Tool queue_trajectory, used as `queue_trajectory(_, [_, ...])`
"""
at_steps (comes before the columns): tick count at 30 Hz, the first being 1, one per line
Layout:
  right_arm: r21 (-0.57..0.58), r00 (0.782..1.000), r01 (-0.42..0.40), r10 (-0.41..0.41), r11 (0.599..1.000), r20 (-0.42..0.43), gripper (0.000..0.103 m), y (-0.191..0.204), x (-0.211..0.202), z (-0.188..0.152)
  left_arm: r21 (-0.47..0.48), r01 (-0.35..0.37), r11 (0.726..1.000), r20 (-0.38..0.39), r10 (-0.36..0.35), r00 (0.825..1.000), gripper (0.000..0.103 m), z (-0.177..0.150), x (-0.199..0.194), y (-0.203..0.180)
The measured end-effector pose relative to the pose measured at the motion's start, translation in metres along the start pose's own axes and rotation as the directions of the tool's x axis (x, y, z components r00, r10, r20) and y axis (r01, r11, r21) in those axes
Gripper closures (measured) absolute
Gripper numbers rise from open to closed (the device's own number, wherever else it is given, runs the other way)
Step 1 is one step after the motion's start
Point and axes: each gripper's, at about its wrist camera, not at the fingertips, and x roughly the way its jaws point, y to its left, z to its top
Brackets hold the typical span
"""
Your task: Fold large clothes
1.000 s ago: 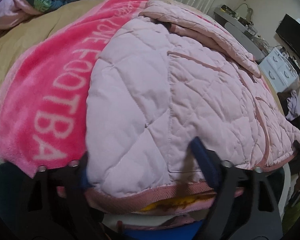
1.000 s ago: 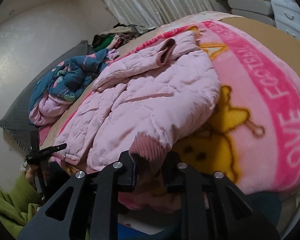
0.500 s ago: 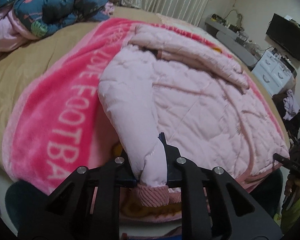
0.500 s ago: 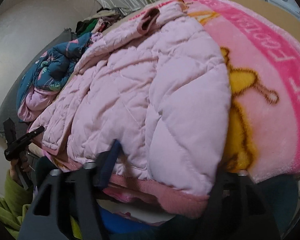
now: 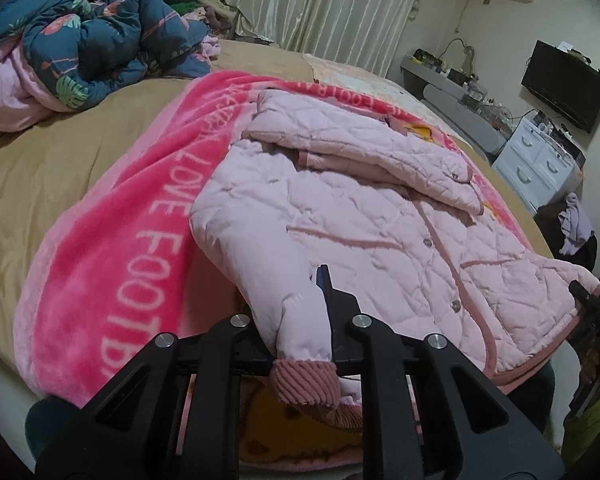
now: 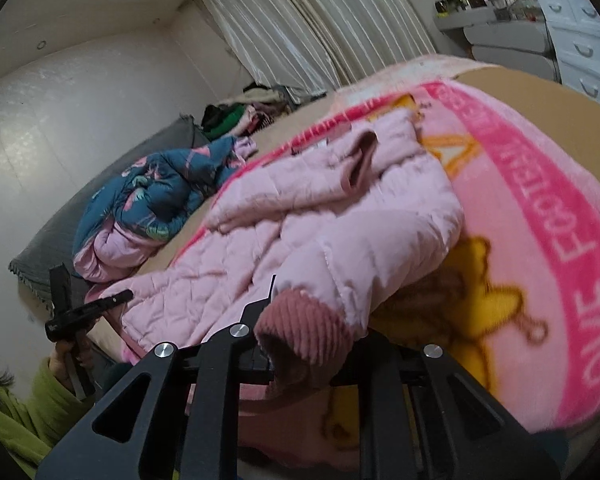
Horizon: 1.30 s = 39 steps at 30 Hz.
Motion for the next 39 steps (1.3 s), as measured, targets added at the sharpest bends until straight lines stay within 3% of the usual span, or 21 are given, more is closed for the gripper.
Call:
queue_trajectory(9, [-0.033,0.999,0.033,-0.032,0.999,0.029,0.089,0.009,0.012,0.039,0.0,-0.011,1.0,0.05,0.011,0.999,0.094,0.027,0.001,-0.003])
queue_trajectory(39, [-0.039,0.995,0.052,-0.049,0.998,0.088,0.09,0.01,0.038,0.12,-0.042,0.046,0.998,0.136,-0.04,0.99,0.094,0.111,0.011,-0.014])
